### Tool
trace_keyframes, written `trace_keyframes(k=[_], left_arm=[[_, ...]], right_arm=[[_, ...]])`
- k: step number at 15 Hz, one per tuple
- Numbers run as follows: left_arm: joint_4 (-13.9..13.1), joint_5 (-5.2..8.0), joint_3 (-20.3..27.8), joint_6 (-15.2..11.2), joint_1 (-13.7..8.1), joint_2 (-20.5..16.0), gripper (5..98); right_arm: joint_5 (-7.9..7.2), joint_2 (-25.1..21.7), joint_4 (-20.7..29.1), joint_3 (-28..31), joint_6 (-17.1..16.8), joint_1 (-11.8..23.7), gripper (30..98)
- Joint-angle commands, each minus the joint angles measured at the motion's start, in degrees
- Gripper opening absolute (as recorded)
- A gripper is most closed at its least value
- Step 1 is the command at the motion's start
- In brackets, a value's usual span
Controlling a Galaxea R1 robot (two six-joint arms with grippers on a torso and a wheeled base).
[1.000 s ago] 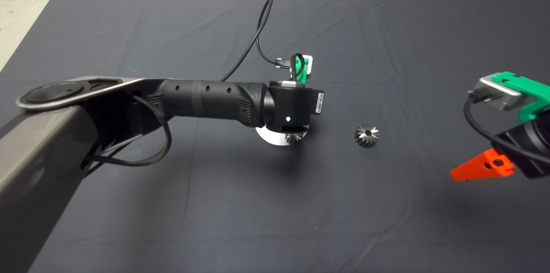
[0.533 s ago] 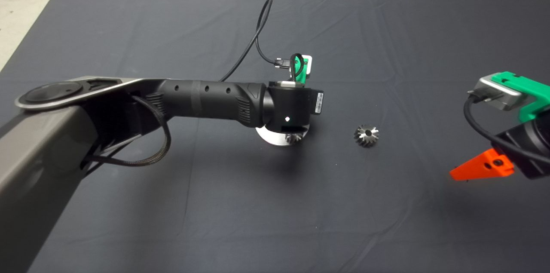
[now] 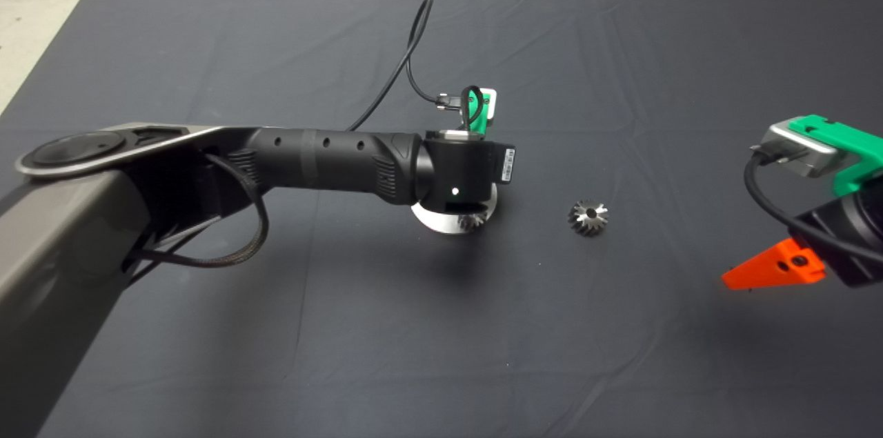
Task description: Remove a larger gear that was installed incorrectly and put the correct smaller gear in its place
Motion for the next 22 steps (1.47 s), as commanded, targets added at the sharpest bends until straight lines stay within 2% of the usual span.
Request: trace_keyframes(k=[1, 22], left_arm=[[0.43, 1.19, 0.86, -0.33, -0.26, -0.54, 34.9], [0.52, 0.48, -2.31, -0.70, -0.52, 1.75, 34.7]], right_arm=[[0.15, -0.16, 1.84, 0.23, 0.43, 1.03, 97.7], [0.15, 0.02, 1.84, 0.19, 0.43, 0.99, 97.7]])
